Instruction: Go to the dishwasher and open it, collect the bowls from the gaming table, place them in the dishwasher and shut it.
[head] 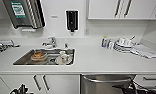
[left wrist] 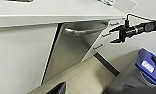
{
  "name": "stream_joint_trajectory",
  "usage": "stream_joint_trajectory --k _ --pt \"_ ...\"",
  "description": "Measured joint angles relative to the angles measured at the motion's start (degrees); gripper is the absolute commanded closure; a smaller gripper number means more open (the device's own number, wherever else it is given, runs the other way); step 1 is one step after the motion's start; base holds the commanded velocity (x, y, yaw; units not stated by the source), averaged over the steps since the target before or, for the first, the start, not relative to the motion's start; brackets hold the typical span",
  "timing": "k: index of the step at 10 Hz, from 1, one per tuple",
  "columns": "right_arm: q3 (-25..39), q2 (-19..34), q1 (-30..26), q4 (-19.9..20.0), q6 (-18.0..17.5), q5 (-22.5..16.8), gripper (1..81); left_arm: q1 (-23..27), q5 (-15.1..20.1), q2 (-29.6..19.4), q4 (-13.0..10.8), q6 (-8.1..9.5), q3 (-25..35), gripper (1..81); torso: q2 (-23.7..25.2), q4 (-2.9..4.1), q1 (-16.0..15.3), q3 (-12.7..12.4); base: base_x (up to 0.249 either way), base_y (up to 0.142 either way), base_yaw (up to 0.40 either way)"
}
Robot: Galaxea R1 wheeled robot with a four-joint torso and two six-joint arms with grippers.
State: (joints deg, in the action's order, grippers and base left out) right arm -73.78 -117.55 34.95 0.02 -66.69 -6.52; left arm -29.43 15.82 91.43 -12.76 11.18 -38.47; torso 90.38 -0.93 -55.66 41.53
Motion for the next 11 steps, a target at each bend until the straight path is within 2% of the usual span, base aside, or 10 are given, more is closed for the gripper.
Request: stream_joint_trajectory --k 2,3,4,7,9,11 --pt "-1.63 0.24 -2.05 0.00 -7.45 -8.98 1.0 -0.11 0.00 0.07 -0.02 0.00 0.00 1.0 0.00 0.00 0.00 0.00 0.000 0.000 0.000" --pt "-2.79 0.33 -2.86 -0.02 -10.62 -10.86 1.0 -0.11 0.02 0.46 -0.02 0.00 0.00 1.0 0.00 0.00 0.00 0.00 0.000 0.000 0.000" --pt "-3.69 0.68 -3.61 -0.02 -13.96 -11.31 1.0 -0.12 0.05 0.74 -0.05 0.00 0.00 1.0 0.00 0.00 0.00 0.02 0.000 0.000 0.000" --pt "-4.45 -1.08 -6.78 -0.02 -18.22 -13.46 1.0 -0.12 -0.01 0.61 -0.07 0.00 0.00 1.0 0.00 0.00 0.00 0.02 0.000 0.000 0.000" --pt "-5.17 -1.79 -8.46 -0.05 -23.54 -14.20 1.0 -0.12 0.02 0.60 -0.07 0.00 0.00 1.0 0.00 0.00 0.00 0.02 0.000 0.000 0.000" --pt "-6.12 -3.97 -9.20 -0.05 -24.98 -14.90 1.0 -0.12 -0.01 0.38 -0.07 0.00 0.00 1.0 0.00 0.00 0.00 0.02 0.000 0.000 0.000"
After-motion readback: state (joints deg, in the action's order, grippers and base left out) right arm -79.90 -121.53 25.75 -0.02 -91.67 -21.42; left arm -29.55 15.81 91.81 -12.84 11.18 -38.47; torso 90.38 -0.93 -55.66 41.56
